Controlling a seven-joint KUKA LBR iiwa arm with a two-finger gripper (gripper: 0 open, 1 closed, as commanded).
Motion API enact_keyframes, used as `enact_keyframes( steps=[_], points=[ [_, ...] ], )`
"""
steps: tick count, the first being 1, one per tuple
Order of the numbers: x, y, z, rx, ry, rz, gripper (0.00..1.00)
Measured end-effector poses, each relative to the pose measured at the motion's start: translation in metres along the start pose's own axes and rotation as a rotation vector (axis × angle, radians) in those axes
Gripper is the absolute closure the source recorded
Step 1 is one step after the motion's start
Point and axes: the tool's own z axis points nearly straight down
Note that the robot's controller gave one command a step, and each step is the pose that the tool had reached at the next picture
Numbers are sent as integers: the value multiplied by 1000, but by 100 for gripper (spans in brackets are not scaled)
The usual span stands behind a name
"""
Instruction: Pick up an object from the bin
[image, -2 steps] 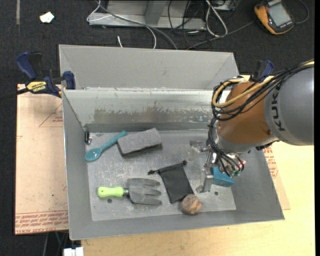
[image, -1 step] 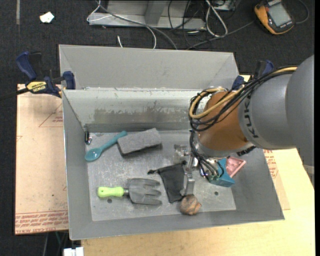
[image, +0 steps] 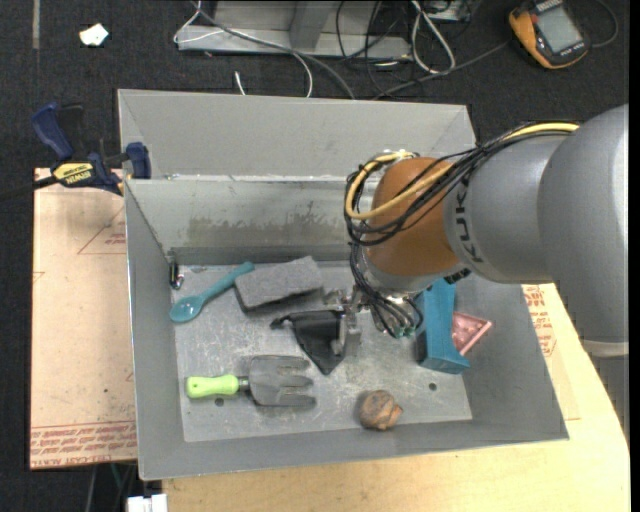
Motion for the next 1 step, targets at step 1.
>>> enact_keyframes(
  steps=[1],
  points=[
    [0, 0, 0, 0, 0, 0, 100]
  ],
)
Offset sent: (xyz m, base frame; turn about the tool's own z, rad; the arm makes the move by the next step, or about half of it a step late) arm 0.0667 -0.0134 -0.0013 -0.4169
